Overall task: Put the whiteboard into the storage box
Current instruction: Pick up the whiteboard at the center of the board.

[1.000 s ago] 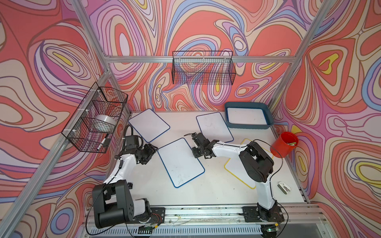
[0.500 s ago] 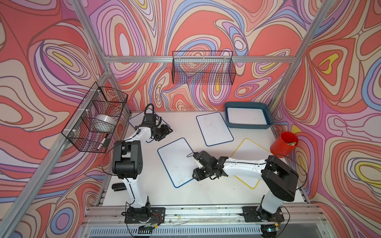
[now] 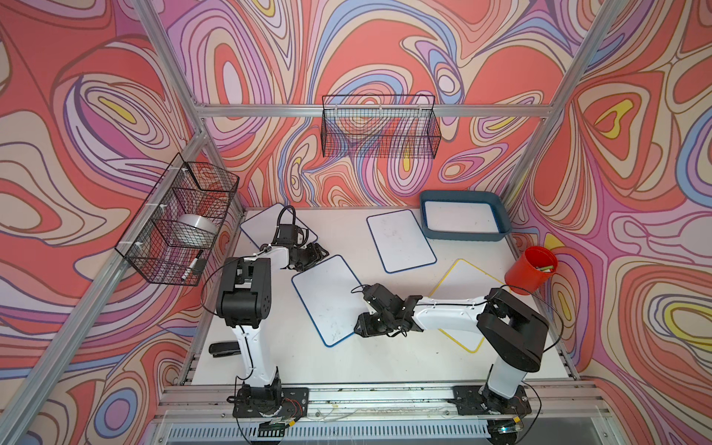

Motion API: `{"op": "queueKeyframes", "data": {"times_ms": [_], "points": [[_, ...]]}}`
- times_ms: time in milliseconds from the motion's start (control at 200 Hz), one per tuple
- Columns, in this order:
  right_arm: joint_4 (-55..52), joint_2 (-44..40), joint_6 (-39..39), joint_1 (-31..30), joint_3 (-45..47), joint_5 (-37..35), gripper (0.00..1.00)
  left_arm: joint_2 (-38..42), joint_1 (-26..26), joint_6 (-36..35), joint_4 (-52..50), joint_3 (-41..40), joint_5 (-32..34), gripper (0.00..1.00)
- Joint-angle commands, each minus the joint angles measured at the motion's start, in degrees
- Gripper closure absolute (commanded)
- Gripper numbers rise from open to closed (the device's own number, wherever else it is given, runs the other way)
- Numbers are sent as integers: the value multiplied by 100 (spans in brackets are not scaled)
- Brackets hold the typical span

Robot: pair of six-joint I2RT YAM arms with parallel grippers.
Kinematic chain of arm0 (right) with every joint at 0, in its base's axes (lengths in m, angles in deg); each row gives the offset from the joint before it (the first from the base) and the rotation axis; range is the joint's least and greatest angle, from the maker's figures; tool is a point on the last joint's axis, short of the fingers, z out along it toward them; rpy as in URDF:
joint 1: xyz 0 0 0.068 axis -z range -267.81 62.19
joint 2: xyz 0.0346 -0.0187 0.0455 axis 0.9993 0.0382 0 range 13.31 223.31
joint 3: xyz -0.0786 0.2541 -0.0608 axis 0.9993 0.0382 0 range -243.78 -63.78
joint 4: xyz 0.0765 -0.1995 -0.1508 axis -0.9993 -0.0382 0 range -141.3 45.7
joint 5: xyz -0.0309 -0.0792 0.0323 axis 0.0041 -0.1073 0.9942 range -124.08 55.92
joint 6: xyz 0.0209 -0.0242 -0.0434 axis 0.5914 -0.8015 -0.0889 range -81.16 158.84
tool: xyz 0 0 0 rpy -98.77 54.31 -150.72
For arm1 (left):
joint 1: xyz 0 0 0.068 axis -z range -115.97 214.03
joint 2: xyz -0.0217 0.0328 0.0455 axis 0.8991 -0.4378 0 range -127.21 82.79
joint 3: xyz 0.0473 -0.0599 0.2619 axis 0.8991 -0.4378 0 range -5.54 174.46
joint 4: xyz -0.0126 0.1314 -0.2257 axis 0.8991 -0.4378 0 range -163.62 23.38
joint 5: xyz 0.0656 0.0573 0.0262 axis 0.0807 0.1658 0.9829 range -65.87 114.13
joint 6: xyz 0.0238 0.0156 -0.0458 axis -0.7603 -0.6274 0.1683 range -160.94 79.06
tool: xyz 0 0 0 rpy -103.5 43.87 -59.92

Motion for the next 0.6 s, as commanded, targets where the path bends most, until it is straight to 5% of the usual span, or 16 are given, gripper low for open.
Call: {"op": "queueKeyframes", "data": {"times_ms": [0,366,596], "points": [[157,275,137,652,-23,-389,54,305,59,171,-310,-777,-100,34],[-249,558,-634,1772,-798,129,54,2393,424,444,-684,-2770,-217,34],[-436,392,-797,1940,-704,299,53,3252,324,-21,-1773,-2604,819,32]]}}
